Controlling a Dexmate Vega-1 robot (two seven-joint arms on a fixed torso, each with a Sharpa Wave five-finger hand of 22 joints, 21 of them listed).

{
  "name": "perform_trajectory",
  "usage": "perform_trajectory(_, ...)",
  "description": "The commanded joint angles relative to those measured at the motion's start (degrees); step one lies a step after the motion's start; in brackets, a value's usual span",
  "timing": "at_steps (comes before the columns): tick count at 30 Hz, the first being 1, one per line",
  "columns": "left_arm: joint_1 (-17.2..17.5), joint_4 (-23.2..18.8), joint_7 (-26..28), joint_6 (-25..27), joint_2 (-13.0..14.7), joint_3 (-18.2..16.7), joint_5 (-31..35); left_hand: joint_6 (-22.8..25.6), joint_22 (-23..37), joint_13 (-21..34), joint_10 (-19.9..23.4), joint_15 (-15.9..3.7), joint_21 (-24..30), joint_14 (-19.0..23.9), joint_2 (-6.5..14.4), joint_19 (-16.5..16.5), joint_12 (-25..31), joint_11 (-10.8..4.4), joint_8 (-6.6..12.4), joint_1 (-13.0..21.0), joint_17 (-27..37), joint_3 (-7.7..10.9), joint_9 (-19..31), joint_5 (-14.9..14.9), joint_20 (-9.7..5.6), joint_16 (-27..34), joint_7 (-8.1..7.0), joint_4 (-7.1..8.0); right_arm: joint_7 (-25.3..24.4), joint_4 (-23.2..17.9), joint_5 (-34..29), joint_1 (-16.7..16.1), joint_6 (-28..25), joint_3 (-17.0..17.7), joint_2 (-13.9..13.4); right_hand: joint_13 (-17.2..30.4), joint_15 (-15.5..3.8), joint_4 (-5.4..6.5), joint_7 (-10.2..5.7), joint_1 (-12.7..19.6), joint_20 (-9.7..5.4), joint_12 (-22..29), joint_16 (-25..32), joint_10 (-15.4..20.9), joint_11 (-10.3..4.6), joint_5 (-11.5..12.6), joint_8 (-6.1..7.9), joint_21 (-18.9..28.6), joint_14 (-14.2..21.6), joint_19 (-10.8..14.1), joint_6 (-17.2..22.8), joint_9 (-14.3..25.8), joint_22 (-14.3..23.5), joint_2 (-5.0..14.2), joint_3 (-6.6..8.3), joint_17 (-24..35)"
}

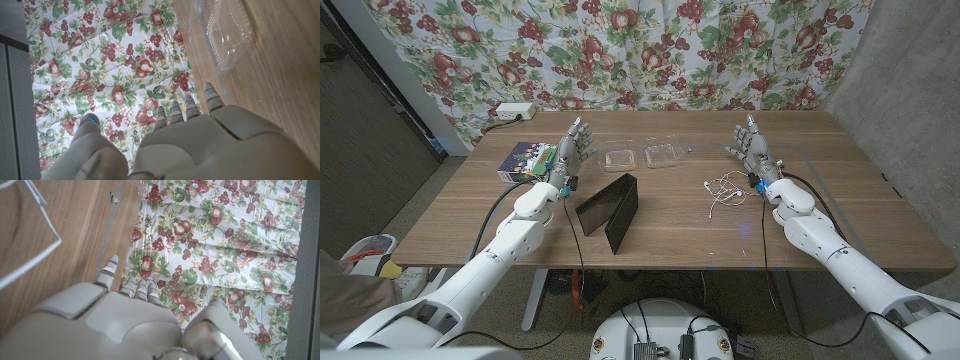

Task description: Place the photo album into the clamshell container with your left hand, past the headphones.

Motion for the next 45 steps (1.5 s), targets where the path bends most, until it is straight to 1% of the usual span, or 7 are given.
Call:
perform_trajectory(1, 0.7, -0.9, 0.2, -0.3, 0.5, -0.3, 0.0, 0.0, 0.1, 0.3, -0.4, 0.54, 0.4, -0.1, 0.0, 0.0, 0.4, 0.16, 0.38, 0.4, 0.1, 0.38, 0.3, 0.3, 0.45, 0.4, -0.41, 0.01, 1.0, 0.9, 0.0, 1.2, -0.7, -0.5, 0.2, 0.2, 0.48, -0.1, 0.54, 0.4, 0.02, 0.3, 0.3, 0.3, 0.15, 0.4, 0.39, 0.4, 0.2, 0.4, 0.0, 0.2, 0.1, 0.04, 0.37, 0.2)
perform_trajectory(9, 1.2, -2.2, 1.2, 0.6, 1.2, -0.4, 0.5, 0.0, 0.1, 0.2, -0.4, 0.68, 0.4, -0.3, 0.1, -0.1, 0.4, -0.03, 0.34, 0.4, 0.1, 0.4, 0.2, 0.3, 0.45, 0.3, -0.41, -0.04, 0.4, 0.6, 0.0, 0.8, -0.6, -0.3, 0.2, 0.2, 0.47, -0.14, 0.54, 0.5, -0.08, 0.3, 0.3, 0.4, 0.19, 0.3, 0.37, 0.4, 0.2, 0.3, 0.0, 0.2, 0.1, 0.14, 0.41, 0.1)
perform_trajectory(12, 1.2, -2.2, 1.2, 0.5, 1.2, -0.4, 0.5, 0.1, 0.1, 0.2, -0.6, 0.73, 0.4, -0.4, 0.1, -0.1, 0.4, -0.05, 0.33, 0.4, 0.1, 0.42, 0.2, 0.3, 0.46, 0.3, -0.35, -0.06, 0.0, 0.1, -0.1, 0.5, -0.8, -0.2, 0.0, 0.2, 0.52, -0.25, 0.67, 0.6, -1.53, 0.4, 0.4, 0.6, 0.6, 0.3, 0.37, 0.5, 0.4, 0.6, 0.0, 0.2, 0.1, 0.23, 0.46, 0.0)
perform_trajectory(15, 1.2, -2.6, 1.4, 0.7, 1.6, -0.4, 1.0, 0.1, 0.1, 0.2, -0.6, 0.78, 0.3, -0.4, 0.2, -0.3, 0.3, -0.06, 0.34, 0.5, 0.1, 0.46, 0.2, 0.3, 0.4, 0.3, -0.33, -0.1, -0.2, -0.1, -0.1, 0.4, -0.8, -0.1, -0.1, 0.2, 0.55, -0.29, 0.77, 0.7, -1.71, 0.4, 0.4, 0.7, 0.83, 0.3, 0.4, 0.5, 0.5, 0.6, 0.1, 0.2, 0.1, 0.24, 0.47, 0.0)
perform_trajectory(27, 2.2, -5.1, 3.5, 1.6, 3.1, -0.5, 2.8, 0.0, 0.1, 0.1, -0.8, 0.98, 0.3, -0.7, 0.8, -0.5, 0.3, 0.08, 0.27, 1.1, 0.1, 0.9, 0.2, 0.2, 0.46, 0.2, -0.32, -0.36, -1.2, -1.3, -0.4, 0.0, -1.2, 0.1, -0.5, 0.2, 0.53, -0.37, 0.99, 0.8, -1.23, 0.4, 0.3, 0.6, 0.94, 0.3, 0.32, 0.4, 0.4, 0.3, 0.0, 0.2, 0.1, 0.26, 0.47, -0.1)
perform_trajectory(37, 3.8, -6.3, 5.2, -1.0, 3.1, -1.3, 3.9, 1.1, 0.1, 0.0, -0.5, 0.64, 0.3, -0.7, 2.0, -0.5, 0.4, -0.19, 0.7, 2.4, 0.0, 1.81, 0.2, 0.2, 0.45, 0.3, -0.39, -0.92, -2.1, -2.5, -0.7, -0.8, -1.6, 0.2, -1.0, 0.2, 0.5, -0.41, 1.19, 0.8, -1.01, 0.3, 0.3, 0.5, 0.94, 0.3, 0.29, 0.4, 0.3, 0.2, 0.0, 0.2, 0.1, 0.29, 0.46, -0.1)
perform_trajectory(45, 5.9, -10.4, 8.5, -0.2, 4.9, -2.0, 6.3, 2.6, 0.0, 0.0, 0.6, 0.33, 0.5, -0.2, 2.5, -0.1, 0.8, -0.52, 1.13, 3.4, 0.0, 2.34, 0.2, 0.0, 0.25, 0.4, -0.44, -1.44, -3.1, -3.6, -1.2, -1.3, -2.1, 0.1, -1.4, 0.2, 1.11, -0.54, 1.4, 0.9, -1.1, 0.4, 0.3, 0.8, 2.12, 0.3, 0.29, 0.4, 0.4, 0.3, 0.0, 0.2, 0.1, 0.3, 0.46, -0.2)
